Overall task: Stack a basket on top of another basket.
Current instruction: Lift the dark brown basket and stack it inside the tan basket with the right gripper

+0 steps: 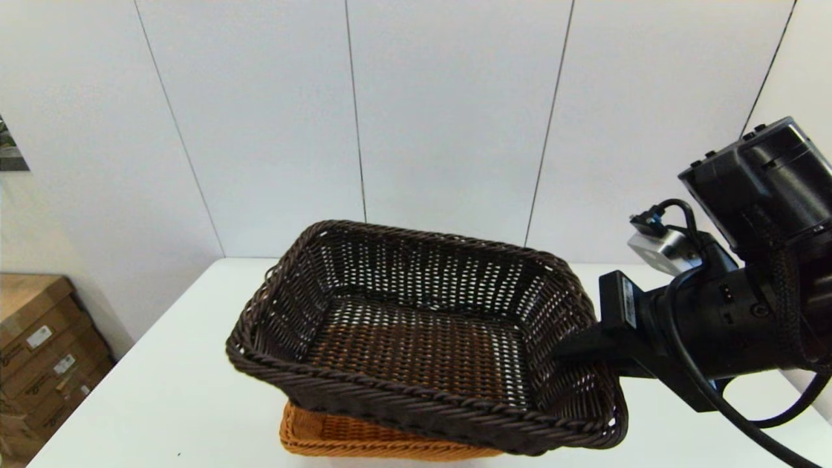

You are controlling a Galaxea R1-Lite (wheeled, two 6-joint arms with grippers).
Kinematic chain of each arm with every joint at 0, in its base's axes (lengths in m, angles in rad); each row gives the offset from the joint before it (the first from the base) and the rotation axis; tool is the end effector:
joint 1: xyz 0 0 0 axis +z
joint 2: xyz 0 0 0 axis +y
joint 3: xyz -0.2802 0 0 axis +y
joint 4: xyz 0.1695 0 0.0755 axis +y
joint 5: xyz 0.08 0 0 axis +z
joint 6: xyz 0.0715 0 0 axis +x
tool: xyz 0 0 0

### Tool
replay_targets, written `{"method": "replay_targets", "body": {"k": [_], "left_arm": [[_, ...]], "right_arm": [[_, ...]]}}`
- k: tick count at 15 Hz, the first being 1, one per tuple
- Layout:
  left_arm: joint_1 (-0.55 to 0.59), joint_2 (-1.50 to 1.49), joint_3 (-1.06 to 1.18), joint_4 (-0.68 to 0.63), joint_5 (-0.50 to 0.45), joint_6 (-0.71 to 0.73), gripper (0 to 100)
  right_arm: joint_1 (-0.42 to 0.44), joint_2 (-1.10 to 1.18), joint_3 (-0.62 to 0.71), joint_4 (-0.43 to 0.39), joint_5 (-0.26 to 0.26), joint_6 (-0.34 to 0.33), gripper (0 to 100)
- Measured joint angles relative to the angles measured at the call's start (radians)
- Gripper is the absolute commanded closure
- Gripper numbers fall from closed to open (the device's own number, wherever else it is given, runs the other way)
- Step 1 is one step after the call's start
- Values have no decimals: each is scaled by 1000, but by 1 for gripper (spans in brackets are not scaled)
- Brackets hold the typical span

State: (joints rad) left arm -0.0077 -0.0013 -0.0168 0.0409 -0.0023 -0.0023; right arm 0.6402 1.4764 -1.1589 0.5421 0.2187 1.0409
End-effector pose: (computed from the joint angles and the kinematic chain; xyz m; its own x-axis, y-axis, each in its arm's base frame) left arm 0.0394 -0.0005 0.0747 0.9997 -0.0100 -0.0228 0.0099 0.9999 -0.0024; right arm 0.1960 0.1653 0.1843 0.3814 0.5546 -0.7395 0.1721 0.7434 0.6463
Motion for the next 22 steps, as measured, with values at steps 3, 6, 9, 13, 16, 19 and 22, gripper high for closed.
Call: {"method": "replay_targets", "body": {"k": [3, 6, 9, 13, 16, 19, 22], "left_arm": [[0, 0, 0, 0, 0, 0, 0], [0, 0, 0, 0, 0, 0, 0], [0, 0, 0, 0, 0, 0, 0], [0, 0, 0, 0, 0, -1, 0], [0, 0, 0, 0, 0, 0, 0], [0, 0, 0, 0, 0, 0, 0], [0, 0, 0, 0, 0, 0, 0]], "right_arm": [[43, 36, -9, -21, 19, -41, 100], [49, 91, -17, -59, 57, -56, 100], [45, 157, -37, -89, 70, -71, 100], [42, 232, -55, -121, 93, -73, 100], [25, 274, -59, -138, 110, -77, 100], [-5, 309, -59, -140, 142, -89, 100], [-37, 335, -59, -141, 145, -104, 100]]}}
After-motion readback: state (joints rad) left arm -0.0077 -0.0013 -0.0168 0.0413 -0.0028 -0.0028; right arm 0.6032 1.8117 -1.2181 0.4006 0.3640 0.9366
